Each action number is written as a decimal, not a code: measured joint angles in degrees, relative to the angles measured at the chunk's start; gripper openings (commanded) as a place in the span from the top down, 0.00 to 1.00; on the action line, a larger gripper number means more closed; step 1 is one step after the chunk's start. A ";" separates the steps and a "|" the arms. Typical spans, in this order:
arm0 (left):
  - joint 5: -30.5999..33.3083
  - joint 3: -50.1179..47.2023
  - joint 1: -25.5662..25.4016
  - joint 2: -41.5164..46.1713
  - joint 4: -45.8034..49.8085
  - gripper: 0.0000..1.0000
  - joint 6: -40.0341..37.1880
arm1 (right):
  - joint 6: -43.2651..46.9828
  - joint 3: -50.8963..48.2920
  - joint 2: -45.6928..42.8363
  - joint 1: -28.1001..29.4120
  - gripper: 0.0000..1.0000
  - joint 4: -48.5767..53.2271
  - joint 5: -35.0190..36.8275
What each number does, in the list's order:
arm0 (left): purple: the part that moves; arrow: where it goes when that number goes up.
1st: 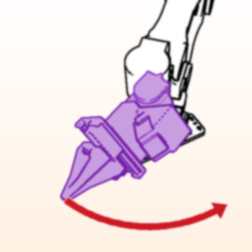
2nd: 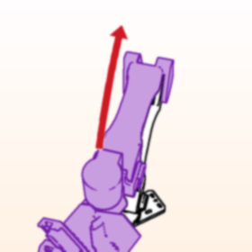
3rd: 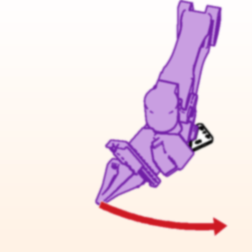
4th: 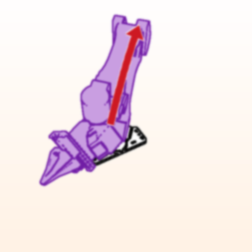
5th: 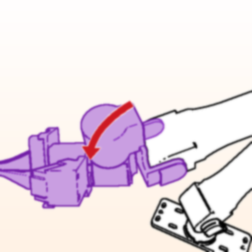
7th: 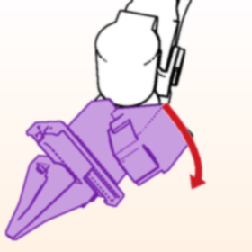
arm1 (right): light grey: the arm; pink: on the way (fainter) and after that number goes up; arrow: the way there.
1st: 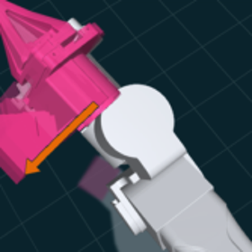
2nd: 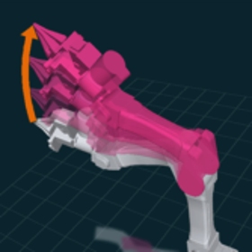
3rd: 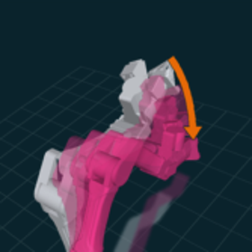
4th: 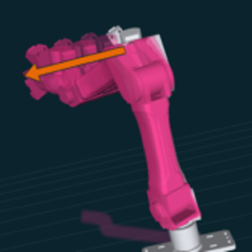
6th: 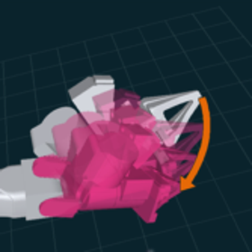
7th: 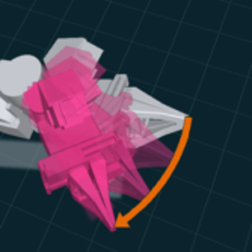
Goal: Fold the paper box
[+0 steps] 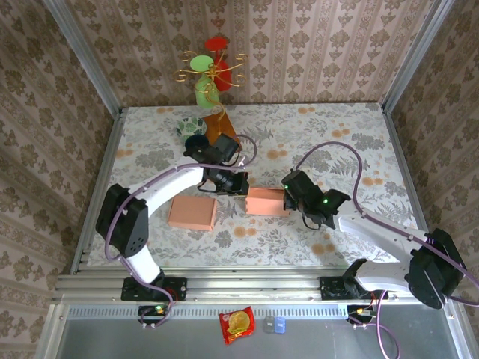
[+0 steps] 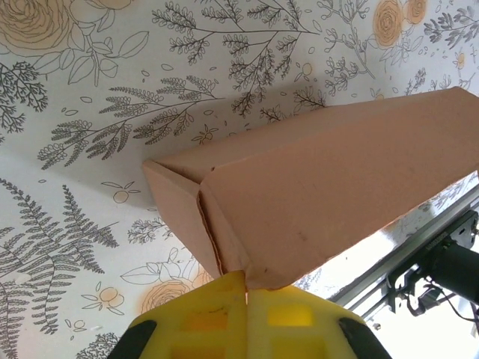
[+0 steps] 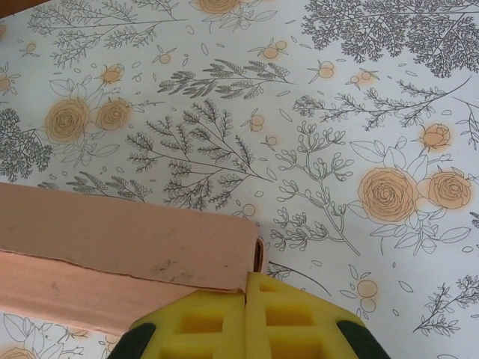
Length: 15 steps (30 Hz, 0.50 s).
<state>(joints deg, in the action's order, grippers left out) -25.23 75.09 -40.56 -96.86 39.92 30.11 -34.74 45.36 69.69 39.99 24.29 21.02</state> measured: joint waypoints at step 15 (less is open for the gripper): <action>7.37 -4.24 -4.00 3.32 -3.45 0.97 -1.68 | -10.25 -0.72 -9.38 -2.03 0.39 8.22 -6.19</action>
<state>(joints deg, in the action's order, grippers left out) -17.87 70.85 -44.56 -93.54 36.47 28.42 -44.99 44.64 60.31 37.95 32.51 14.83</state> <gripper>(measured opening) 0.051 0.560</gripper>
